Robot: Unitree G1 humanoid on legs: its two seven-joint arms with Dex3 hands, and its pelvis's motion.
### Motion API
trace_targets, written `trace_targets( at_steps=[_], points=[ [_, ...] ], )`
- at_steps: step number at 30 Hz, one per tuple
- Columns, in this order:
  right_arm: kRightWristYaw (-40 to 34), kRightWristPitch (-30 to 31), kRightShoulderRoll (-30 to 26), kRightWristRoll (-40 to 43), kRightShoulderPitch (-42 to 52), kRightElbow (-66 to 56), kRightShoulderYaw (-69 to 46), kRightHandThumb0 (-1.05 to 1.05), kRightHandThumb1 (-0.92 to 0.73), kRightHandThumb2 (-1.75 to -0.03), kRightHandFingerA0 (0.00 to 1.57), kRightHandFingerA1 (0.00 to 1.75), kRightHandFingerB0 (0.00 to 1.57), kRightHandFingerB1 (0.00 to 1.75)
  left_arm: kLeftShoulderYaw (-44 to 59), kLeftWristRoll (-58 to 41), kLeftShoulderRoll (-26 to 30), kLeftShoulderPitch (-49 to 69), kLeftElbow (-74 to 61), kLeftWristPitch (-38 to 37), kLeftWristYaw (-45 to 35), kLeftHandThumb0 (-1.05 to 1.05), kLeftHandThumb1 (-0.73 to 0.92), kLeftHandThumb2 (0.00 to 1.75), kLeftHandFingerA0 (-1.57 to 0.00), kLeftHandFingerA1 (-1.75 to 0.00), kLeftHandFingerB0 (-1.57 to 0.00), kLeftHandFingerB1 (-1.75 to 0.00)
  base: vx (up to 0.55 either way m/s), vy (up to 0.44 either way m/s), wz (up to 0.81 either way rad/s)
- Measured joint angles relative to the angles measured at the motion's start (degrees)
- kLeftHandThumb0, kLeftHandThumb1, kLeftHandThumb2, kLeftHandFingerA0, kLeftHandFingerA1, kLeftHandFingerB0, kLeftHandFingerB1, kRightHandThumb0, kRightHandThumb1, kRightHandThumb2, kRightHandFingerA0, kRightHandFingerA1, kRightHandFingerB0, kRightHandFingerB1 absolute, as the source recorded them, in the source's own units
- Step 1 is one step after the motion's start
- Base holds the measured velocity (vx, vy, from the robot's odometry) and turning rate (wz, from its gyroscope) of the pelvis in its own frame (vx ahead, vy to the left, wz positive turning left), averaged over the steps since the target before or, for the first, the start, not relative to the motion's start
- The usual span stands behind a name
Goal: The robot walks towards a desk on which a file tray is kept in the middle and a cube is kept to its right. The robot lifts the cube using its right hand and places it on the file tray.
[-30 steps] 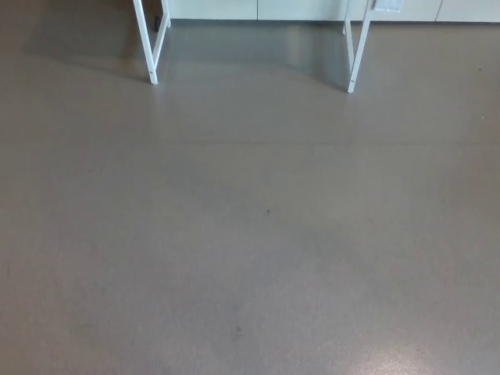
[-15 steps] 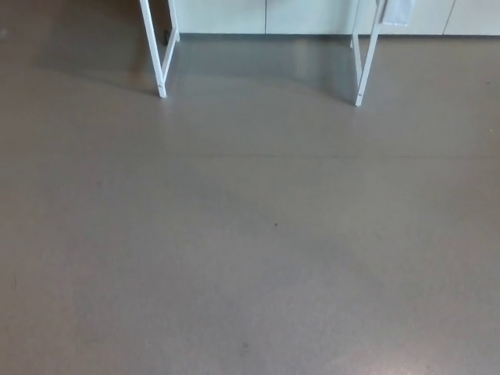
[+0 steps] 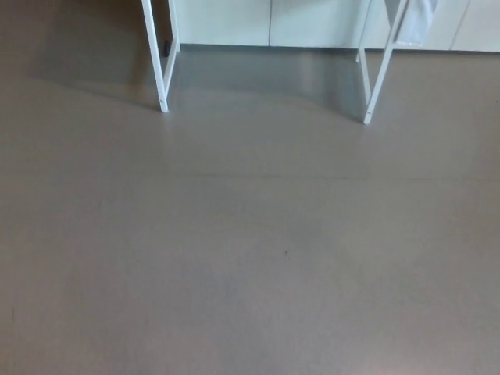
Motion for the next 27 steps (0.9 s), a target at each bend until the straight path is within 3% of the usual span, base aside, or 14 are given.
trace_targets(
  at_steps=[2,3,4,6,7,8,9,11,12,13,14,16,17,27],
  points=[
    [0.16,0.14,0.43,-0.04,-0.14,0.14,0.08,-0.74,-0.44,-0.80,0.27,0.52,0.10,0.38,-0.12,0.08,-0.10,-0.08,0.25,0.03,0.04,-0.88,0.80,0.86,-0.12,-0.77,-0.09,-0.63,0.34,-0.267,0.10],
    [0.28,-0.20,0.31,-0.04,-0.22,-0.14,0.05,-0.74,-0.44,-0.80,0.27,0.52,0.10,0.38,-0.28,0.11,-0.37,-0.40,0.26,0.03,0.09,-0.83,0.82,0.75,-0.08,-0.77,-0.12,-0.65,0.34,-0.259,0.68],
    [0.30,-0.18,-0.07,-0.06,-0.38,-0.07,-0.06,-0.74,-0.44,-0.80,0.27,0.52,0.10,0.38,-0.46,0.16,-0.74,-0.76,0.24,0.04,0.06,-0.81,0.78,0.96,-0.11,-0.73,-0.13,-0.64,0.32,-0.248,0.53],
    [0.32,-0.12,-0.80,-0.06,-0.58,-0.01,-0.16,-0.74,-0.44,-0.80,0.27,0.52,0.10,0.38,-0.59,0.16,-0.99,-1.13,0.04,-0.07,-0.03,-0.81,0.78,0.96,-0.11,-0.73,-0.13,-0.64,0.26,-0.178,0.17],
    [0.32,-0.12,-1.07,-0.06,-0.69,-0.03,-0.22,-0.74,-0.44,-0.80,0.27,0.52,0.10,0.38,-0.61,0.15,-1.03,-1.10,0.02,-0.09,-0.12,-0.81,0.83,0.74,-0.09,-0.77,-0.11,-0.64,0.32,-0.152,0.00],
    [0.33,-0.15,-1.12,-0.06,-0.80,-0.09,-0.22,-0.74,-0.44,-0.80,0.27,0.52,0.10,0.38,-0.59,0.14,-1.01,-1.04,0.04,-0.11,-0.18,-0.79,0.84,0.84,-0.13,-0.74,-0.14,-0.63,0.31,-0.135,0.02],
    [0.35,-0.17,-1.12,-0.06,-0.78,-0.09,-0.19,-0.74,-0.44,-0.80,0.27,0.52,0.10,0.38,-0.55,0.12,-1.01,-0.63,0.16,-0.11,-0.25,-0.49,0.64,1.22,-0.08,-0.63,0.00,-0.55,0.30,-0.102,0.03],
    [0.37,-0.17,-1.12,-0.06,-0.79,-0.06,-0.19,-0.74,-0.44,-0.80,0.27,0.52,0.10,0.38,-0.74,0.18,-0.98,-0.13,0.17,-0.14,-0.34,-0.51,0.62,1.22,-0.08,-0.64,0.00,-0.56,0.33,-0.059,-0.05],
    [0.38,-0.17,-1.12,-0.05,-0.79,-0.07,-0.19,-0.74,-0.44,-0.80,0.27,0.52,0.10,0.38,-0.75,0.18,-0.98,0.07,0.19,-0.14,-0.41,-0.82,0.84,0.74,-0.08,-0.79,-0.12,-0.66,0.36,0.002,-0.11],
    [0.39,-0.16,-1.12,-0.06,-0.81,-0.05,-0.19,-0.74,-0.44,-0.80,0.27,0.52,0.10,0.38,-0.78,0.20,-0.99,0.11,0.22,-0.14,-0.43,-0.52,0.55,1.18,-0.09,-0.65,-0.01,-0.57,0.35,0.043,-0.19],
    [0.40,-0.16,-1.12,-0.05,-0.83,-0.05,-0.19,-0.74,-0.44,-0.80,0.27,0.52,0.10,0.38,-0.78,0.21,-0.98,0.09,0.24,-0.13,-0.43,-0.88,0.79,0.80,-0.14,-0.81,-0.09,-0.67,0.32,0.072,-0.24],
    [0.44,-0.18,-1.08,-0.06,-0.78,-0.03,-0.12,-0.74,-0.44,-0.80,0.27,0.52,0.10,0.38,-0.84,0.28,-0.99,-0.05,0.28,-0.13,-0.42,-0.79,0.83,0.85,-0.12,-0.73,-0.13,-0.61,0.42,0.133,-0.16],
    [0.48,-0.16,-1.08,-0.06,-0.60,0.04,-0.11,-0.74,-0.44,-0.80,0.27,0.52,0.10,0.38,-0.82,0.27,-0.95,0.02,0.25,-0.12,-0.43,-0.75,0.89,0.70,-0.05,-0.69,-0.08,-0.57,0.50,0.190,-0.01],
    [0.63,-0.22,-1.18,-0.09,-1.35,-0.25,-0.05,-0.74,-0.44,-0.80,0.27,0.52,0.10,0.38,-0.56,0.12,-0.47,-0.97,-0.62,-0.16,-0.43,-0.82,0.83,0.83,-0.13,-0.76,-0.11,-0.63,0.44,0.127,-0.09]
  ],
)
